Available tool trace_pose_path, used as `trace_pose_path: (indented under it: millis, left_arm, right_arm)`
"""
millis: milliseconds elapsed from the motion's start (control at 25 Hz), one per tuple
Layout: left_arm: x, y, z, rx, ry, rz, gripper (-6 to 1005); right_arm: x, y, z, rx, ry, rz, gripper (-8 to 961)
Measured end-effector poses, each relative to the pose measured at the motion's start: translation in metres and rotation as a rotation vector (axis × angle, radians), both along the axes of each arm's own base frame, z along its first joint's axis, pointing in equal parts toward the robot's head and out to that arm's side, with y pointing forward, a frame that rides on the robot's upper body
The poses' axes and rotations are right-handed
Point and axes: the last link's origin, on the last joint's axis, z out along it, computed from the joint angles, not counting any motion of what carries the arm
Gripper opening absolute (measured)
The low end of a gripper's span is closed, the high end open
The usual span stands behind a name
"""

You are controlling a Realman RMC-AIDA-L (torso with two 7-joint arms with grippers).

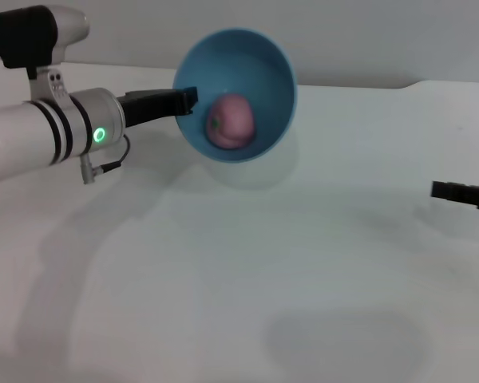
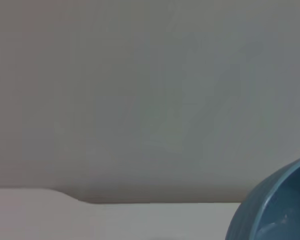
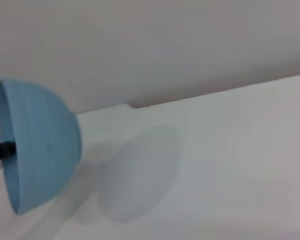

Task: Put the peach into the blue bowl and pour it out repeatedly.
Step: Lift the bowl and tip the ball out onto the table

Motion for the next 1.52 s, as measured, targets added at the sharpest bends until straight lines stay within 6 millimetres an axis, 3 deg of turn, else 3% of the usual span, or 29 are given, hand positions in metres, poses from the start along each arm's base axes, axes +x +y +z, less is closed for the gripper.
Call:
trace_pose_path:
  millis: [200,480,680,800,1200,1520]
  left_arm:
    - [0.001,-0.006,-0.018,0.054,0.142,-0.072,-1]
    - [0.023,-0.019,-0.048,0.155,0.325,-0.199,-1]
    - [0.034,-0.035,-0.06,0.332,0.521,-0.342,-1]
    - [0.04,-0.052,-0.065,0.464,0.635,-0.477,-1]
    - [0.042,-0.078,-0.076,0.55,0.812,-0.778,-2]
    - [0.039,-0.078,-0.075,0.56,0.851,-0.801,-2]
  right_arm:
    - [0.013,-0.006,0.007,0.047,0.016,-0.055,404]
    - [0.017,-0.006,0.01,0.056,0.001,-0.066,405]
    - [0.02,-0.005,0.01,0.058,-0.021,-0.074,405]
    - [0.022,-0.005,0.01,0.063,-0.027,-0.08,405]
    - [0.023,-0.002,0.01,0.077,-0.037,-0.087,405]
    - [0.025,-0.002,0.01,0.083,-0.038,-0.097,405]
